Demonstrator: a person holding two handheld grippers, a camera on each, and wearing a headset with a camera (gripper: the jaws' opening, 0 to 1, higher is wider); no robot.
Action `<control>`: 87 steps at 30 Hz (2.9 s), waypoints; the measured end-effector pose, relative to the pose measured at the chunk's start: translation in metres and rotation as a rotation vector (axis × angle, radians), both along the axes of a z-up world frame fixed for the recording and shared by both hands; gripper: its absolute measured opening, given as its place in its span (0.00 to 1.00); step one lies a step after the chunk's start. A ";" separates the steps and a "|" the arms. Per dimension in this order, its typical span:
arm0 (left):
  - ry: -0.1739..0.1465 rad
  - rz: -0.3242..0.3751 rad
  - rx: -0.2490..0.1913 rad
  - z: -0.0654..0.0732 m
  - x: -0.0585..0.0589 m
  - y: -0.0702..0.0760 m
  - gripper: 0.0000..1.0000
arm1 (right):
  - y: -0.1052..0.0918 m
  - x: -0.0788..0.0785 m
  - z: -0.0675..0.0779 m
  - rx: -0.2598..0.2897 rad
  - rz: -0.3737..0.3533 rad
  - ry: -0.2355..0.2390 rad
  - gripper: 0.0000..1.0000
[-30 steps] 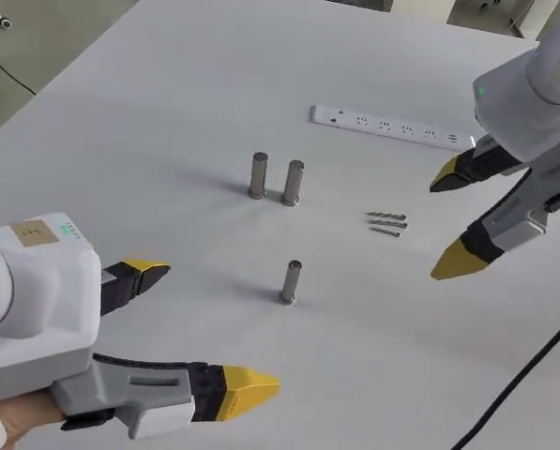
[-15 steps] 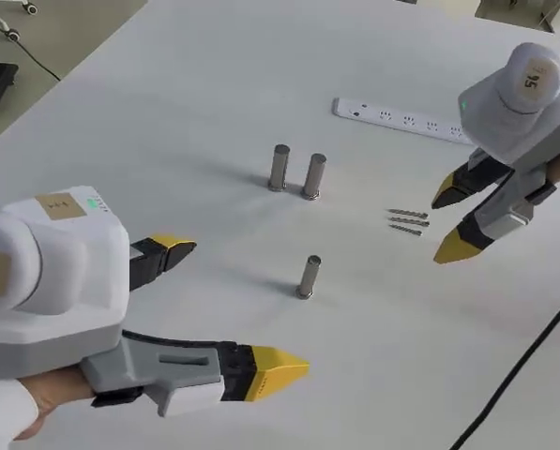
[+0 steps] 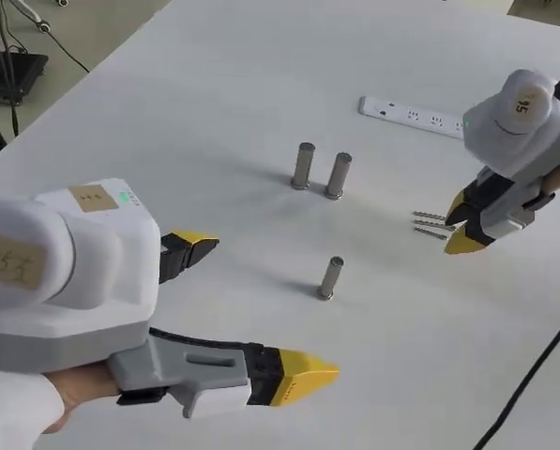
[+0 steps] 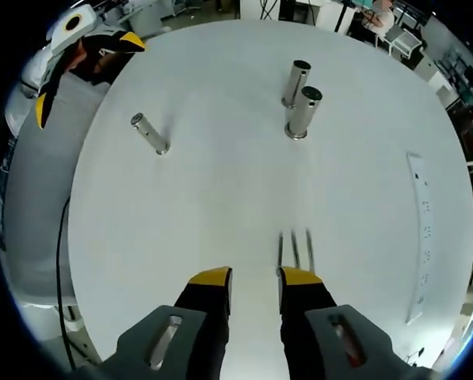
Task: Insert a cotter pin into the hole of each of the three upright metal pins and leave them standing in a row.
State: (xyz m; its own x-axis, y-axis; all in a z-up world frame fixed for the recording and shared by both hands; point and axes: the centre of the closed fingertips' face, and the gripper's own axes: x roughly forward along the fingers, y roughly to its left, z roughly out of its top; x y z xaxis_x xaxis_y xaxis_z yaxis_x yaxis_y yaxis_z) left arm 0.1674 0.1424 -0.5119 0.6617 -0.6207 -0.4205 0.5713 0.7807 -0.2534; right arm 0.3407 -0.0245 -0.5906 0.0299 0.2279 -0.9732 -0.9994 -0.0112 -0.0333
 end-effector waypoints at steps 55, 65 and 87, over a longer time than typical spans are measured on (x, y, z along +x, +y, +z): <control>0.037 -0.022 -0.022 -0.009 0.001 -0.006 0.94 | 0.001 0.016 -0.026 -0.086 0.077 -0.075 0.00; 0.033 -0.027 -0.040 -0.001 0.002 -0.010 0.91 | -0.005 0.011 -0.005 -0.067 0.096 -0.111 0.00; -0.002 -0.056 -0.102 0.031 0.052 -0.033 0.80 | 0.014 -0.019 0.066 0.083 0.207 -0.275 0.00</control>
